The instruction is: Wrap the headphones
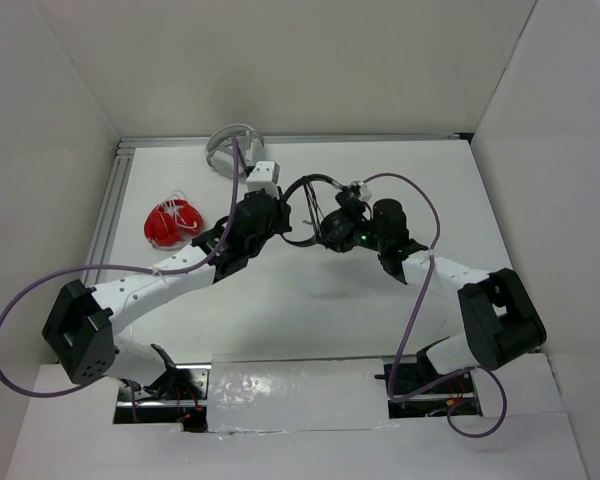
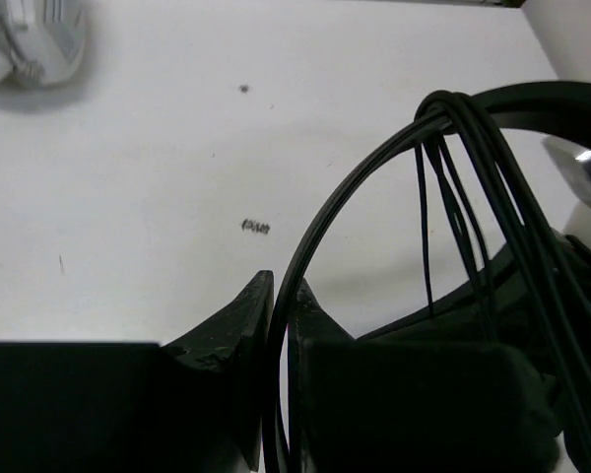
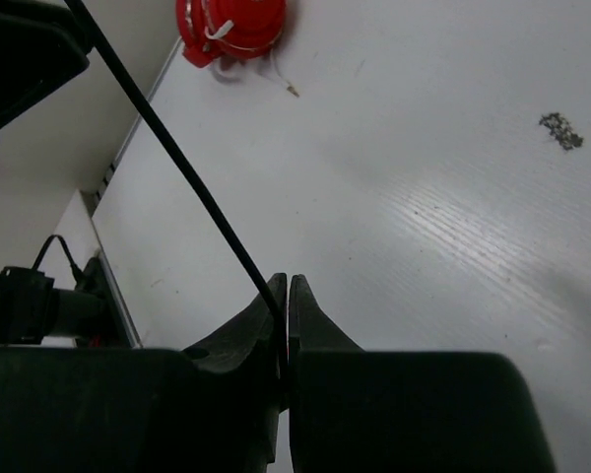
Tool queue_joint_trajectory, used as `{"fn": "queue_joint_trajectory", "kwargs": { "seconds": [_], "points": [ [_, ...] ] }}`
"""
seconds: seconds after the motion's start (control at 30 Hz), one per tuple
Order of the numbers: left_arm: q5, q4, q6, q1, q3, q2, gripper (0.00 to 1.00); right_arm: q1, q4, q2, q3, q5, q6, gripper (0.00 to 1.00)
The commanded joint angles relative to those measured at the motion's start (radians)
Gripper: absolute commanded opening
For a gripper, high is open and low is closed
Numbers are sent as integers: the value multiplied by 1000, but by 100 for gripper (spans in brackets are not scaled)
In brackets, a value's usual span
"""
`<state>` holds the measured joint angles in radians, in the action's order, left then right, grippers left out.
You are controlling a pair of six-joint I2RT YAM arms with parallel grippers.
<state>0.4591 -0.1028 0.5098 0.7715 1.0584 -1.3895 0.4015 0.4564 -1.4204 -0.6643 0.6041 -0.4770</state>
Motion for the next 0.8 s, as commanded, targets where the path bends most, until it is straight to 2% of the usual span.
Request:
{"fn": "queue_joint_trajectory", "kwargs": {
  "seconds": [0.0,0.17,0.37,0.4,0.43,0.47,0.5,0.57,0.6,0.67,0.77],
  "points": [
    [168,55,183,-21,55,-26,0,22,18,55,12,-102,-25,8],
    [272,207,349,-21,104,-133,0,57,-38,43,19,-214,-20,10],
    [348,518,585,-21,245,-293,0,95,-50,37,54,-311,-57,15],
    [360,569,629,-20,290,-315,0,97,-97,35,42,-340,-63,15],
    [368,701,739,-21,313,-357,0,100,-113,26,35,-398,-72,15],
    [377,779,795,-23,371,-380,0,102,-126,21,31,-417,-77,15],
    [386,858,917,-21,402,-432,0,102,-122,17,35,-428,-80,15],
    [406,1107,1054,-23,502,-486,0,106,-111,14,48,-441,-92,15],
    [409,1205,1195,-23,541,-546,0,108,-116,8,48,-454,-92,15],
    [438,1476,1364,-15,654,-638,0,118,-133,0,42,-480,-81,16],
    [441,1476,1362,-5,664,-658,0,123,-159,-12,28,-506,-81,16]
  ]
}}
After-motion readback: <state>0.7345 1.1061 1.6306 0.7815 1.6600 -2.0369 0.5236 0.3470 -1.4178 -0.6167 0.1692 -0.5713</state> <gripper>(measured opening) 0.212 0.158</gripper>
